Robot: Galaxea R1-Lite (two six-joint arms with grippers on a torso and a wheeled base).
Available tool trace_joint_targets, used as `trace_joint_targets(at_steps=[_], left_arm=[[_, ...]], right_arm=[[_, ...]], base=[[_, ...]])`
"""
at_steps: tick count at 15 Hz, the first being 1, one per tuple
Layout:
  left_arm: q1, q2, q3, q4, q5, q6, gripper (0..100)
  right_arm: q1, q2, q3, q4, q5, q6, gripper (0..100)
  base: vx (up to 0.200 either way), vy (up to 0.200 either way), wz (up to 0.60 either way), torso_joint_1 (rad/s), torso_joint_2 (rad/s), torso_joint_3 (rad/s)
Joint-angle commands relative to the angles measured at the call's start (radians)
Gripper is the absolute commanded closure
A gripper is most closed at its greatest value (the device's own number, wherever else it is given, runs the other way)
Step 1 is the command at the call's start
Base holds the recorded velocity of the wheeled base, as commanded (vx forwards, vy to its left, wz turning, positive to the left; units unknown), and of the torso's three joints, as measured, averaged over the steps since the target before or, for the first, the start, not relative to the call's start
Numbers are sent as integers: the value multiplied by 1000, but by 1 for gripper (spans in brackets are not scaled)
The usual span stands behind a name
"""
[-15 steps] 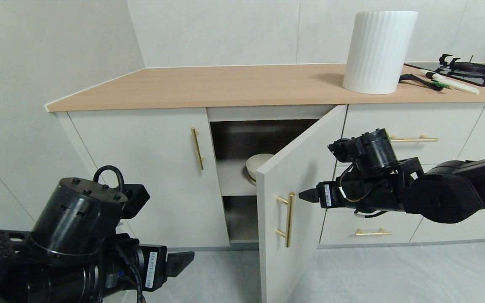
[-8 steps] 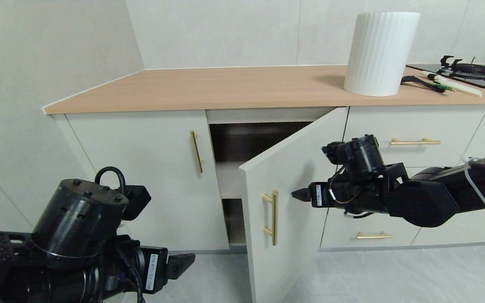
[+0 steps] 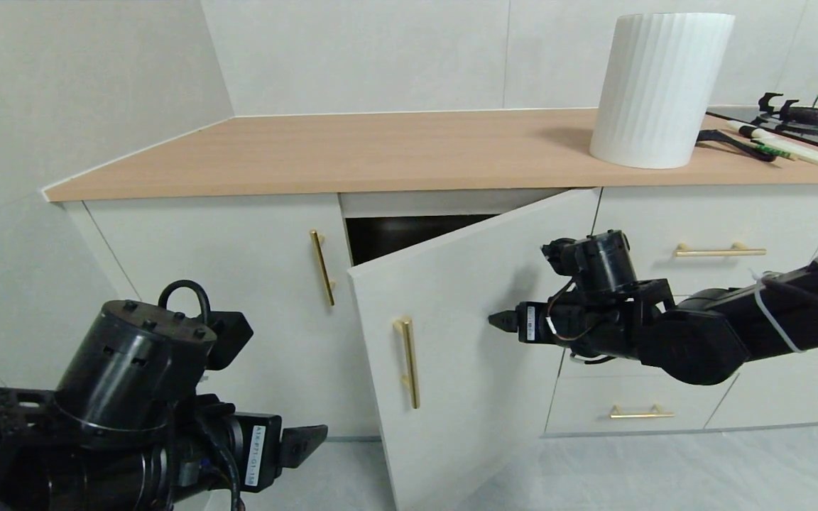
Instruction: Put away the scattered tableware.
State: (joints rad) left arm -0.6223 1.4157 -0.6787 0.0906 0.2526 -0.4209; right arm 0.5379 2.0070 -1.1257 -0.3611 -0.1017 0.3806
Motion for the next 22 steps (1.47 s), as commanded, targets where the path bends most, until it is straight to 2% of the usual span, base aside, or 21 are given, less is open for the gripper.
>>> trace_joint_targets(at_steps=[1,9,13,22], left_arm=[[1,2,-2,0,1,-1,0],[1,8,-2,0,1,-3,0],[1,6,-2,0,1,-3,0],[1,8,-1,0,1,-3,0]], right_arm=[[1,30,-5,-30,-15,4,0],[-1,114,-106,-82,-118,93,0],[-7,177,-132,-223,-200,92,0],[-32,283,-252,-268,-342,89,0]], base=[[0,0,0,0,0,0],[0,0,0,0,0,0],[0,0,0,0,0,0],[0,0,0,0,0,0]])
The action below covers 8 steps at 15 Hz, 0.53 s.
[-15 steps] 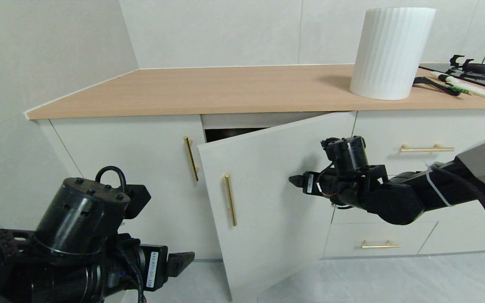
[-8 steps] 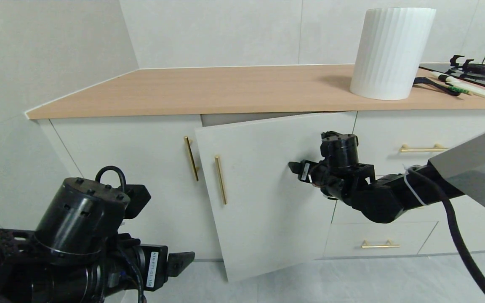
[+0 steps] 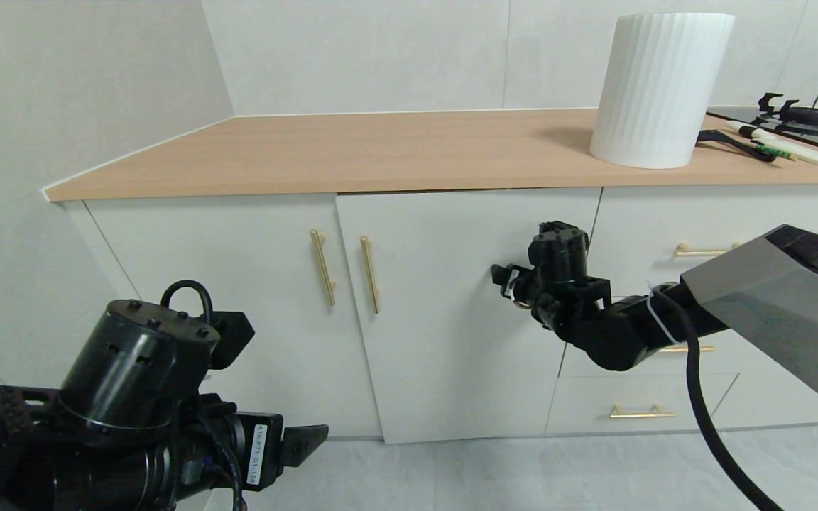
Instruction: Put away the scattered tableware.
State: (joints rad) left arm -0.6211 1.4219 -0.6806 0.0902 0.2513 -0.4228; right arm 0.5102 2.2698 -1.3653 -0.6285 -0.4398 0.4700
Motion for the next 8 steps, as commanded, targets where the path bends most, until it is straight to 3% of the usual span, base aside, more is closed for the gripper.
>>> trace_joint_targets(at_steps=[1,6,8], left_arm=[[0,2,0,0,0,-1,0],[0,2,1,0,0,-1,0],[0,0,1,0,0,-1,0]], right_arm=[[-7,30,-28,-3,-16,-2,0],[-7,13,-18,-2,-23,-2,0],[8,-85,77,18,21,-1,0]], base=[[0,0,0,0,0,0],[0,0,0,0,0,0],[0,0,0,0,0,0]])
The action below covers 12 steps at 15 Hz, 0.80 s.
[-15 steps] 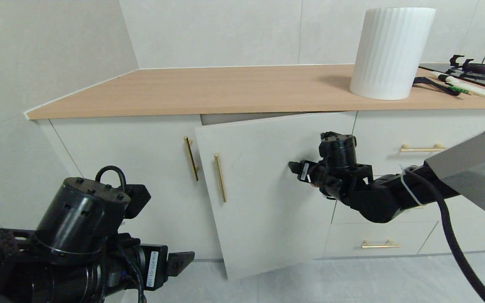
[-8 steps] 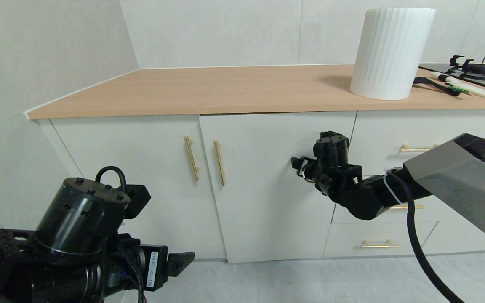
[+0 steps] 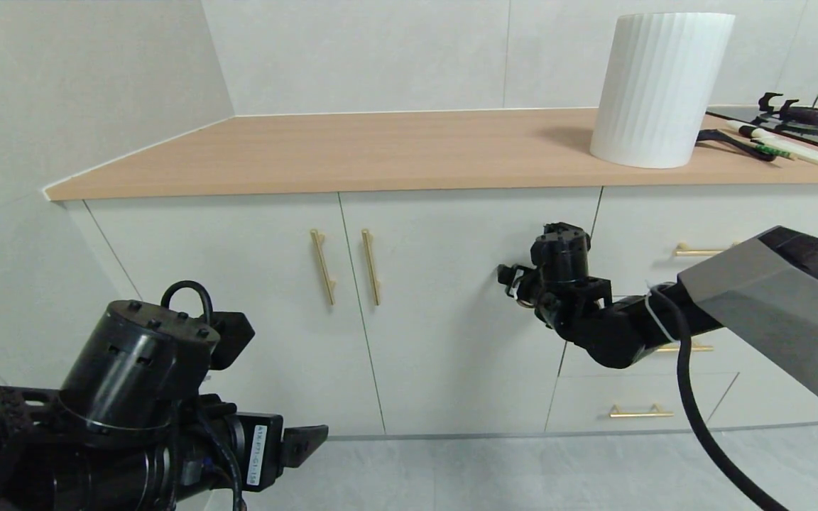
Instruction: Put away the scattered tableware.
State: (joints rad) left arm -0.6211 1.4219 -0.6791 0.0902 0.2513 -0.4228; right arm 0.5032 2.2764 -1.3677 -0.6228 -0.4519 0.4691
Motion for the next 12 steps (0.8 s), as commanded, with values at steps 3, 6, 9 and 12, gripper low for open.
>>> trace_joint_targets(at_steps=[3,6,9,12], left_arm=[[0,0,0,0,0,-1,0],[0,-12,-2,-1,2,1,0],[0,-104,23,0,29,9,0],[35,-278,81,-1,29,47,0]], right_arm=[[28,-307,298,95,340,-21,0],[28,-382,315,183,387,-41,0],[28,-454,381,178,311,-46,0],[24,-609,502,106,283,-178,0]], base=[[0,0,0,0,0,0],[0,0,0,0,0,0],[0,0,0,0,0,0],[0,0,0,0,0,0]])
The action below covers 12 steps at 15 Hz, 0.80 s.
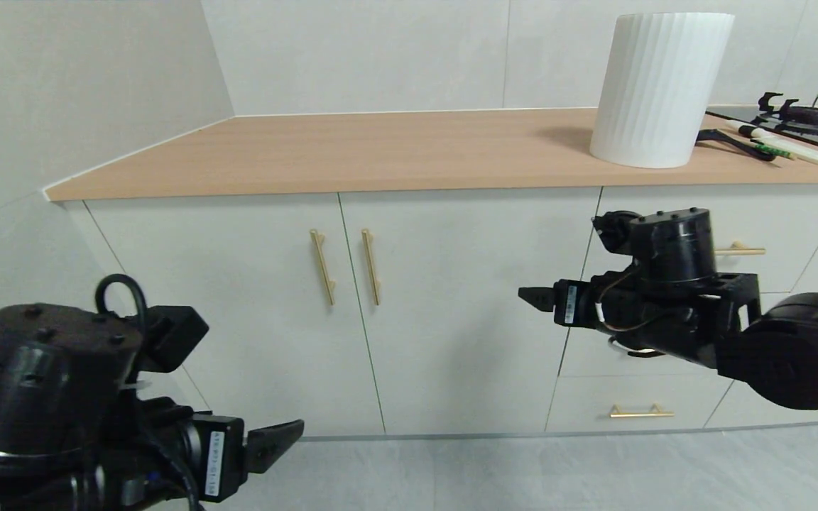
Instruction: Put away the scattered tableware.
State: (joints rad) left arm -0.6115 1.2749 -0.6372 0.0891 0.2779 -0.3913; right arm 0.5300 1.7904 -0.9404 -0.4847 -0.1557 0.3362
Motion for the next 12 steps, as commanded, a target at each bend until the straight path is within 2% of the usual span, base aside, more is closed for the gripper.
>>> trace_joint_targets(at_steps=[1,4,6,7,10,12], left_arm=[[41,-166,50,-2,4,31,0],[93,-316,65,0,11,43,0],[128,-417,77,1,20,86,0],[177,-529,100,4,32,158,0],[257,-746,134,7,37,273,0],[343,-859,146,11,47,347,0]], right_arm=[[-8,-175,121,-60,-45,-97,0],[-24,-352,221,-111,-189,-187,0],[-41,-477,278,-112,-217,-206,0],[-94,-602,335,-109,-223,-240,0],[-252,-853,440,-101,-214,-335,0],[-297,-1051,502,-81,-211,-402,0]], base=[[0,0,0,0,0,0],[0,0,0,0,0,0],[0,0,0,0,0,0],[0,0,0,0,0,0],[0,0,0,0,0,0],[0,0,0,0,0,0]])
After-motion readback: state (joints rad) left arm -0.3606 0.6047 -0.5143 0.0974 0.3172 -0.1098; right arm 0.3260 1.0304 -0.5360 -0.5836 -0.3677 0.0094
